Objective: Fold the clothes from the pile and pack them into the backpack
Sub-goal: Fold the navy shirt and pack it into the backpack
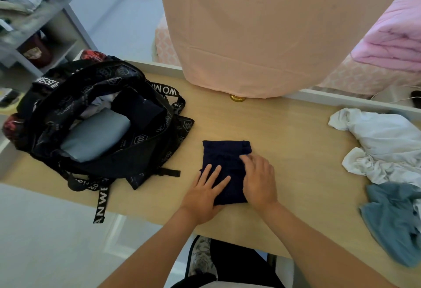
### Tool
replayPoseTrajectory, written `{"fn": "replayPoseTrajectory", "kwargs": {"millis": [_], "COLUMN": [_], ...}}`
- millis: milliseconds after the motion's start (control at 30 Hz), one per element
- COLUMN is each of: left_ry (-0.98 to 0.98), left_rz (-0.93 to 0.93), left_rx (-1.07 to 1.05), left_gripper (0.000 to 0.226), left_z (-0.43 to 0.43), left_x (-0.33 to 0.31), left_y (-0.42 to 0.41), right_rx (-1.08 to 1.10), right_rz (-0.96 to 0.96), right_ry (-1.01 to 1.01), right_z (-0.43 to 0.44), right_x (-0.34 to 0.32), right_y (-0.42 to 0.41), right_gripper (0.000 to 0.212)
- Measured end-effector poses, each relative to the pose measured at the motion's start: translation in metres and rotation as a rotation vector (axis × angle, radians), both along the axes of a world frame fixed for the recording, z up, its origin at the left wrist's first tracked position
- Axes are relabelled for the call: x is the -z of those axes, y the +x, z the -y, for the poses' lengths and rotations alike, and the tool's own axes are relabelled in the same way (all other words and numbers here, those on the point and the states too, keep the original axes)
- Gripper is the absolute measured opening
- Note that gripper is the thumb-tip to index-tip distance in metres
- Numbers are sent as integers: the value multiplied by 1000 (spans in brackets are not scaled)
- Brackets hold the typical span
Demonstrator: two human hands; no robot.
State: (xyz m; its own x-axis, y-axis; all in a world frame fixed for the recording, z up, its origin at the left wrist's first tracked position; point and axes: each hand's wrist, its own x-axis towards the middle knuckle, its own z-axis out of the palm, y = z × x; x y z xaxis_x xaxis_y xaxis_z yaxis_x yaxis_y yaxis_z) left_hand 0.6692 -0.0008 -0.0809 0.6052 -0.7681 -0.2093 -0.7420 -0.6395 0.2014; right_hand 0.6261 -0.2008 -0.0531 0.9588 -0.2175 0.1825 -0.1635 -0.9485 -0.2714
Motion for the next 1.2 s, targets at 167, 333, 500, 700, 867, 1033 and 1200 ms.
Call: {"fn": "replayPoseTrajectory", "kwargs": {"millis": [167, 333, 500, 700, 867, 1033, 1200], "left_ry": [-125, -224, -385, -448, -451, -316, -88], "left_rz": [-42, -7, -235, -449, -410, -235, 28], "left_rx": [-23, -137, -204, -629, -860, -752, -415], "left_gripper": [86, 79, 58, 24, 33, 51, 42], "left_z": [-5, -10, -5, 23, 51, 63, 67], "left_x": [-2, -5, -12, -53, -50, -41, -37], "left_y": [10, 3, 10, 45, 70, 81, 89], "right_rx": [-499, -507, -278, 164, 114, 115, -374], "right_rz": [-357, -497, -304, -91, -294, -341, -362], "right_ry": [40, 59, 455, 756, 699, 91, 76], "right_z": [19, 29, 29, 53, 60, 53, 48], "right_x": [16, 13, 4, -24, -18, -8, -1], "right_y": [-19, -15, -11, 21, 44, 57, 63], "right_gripper": [73, 95, 61, 28, 56, 55, 74]}}
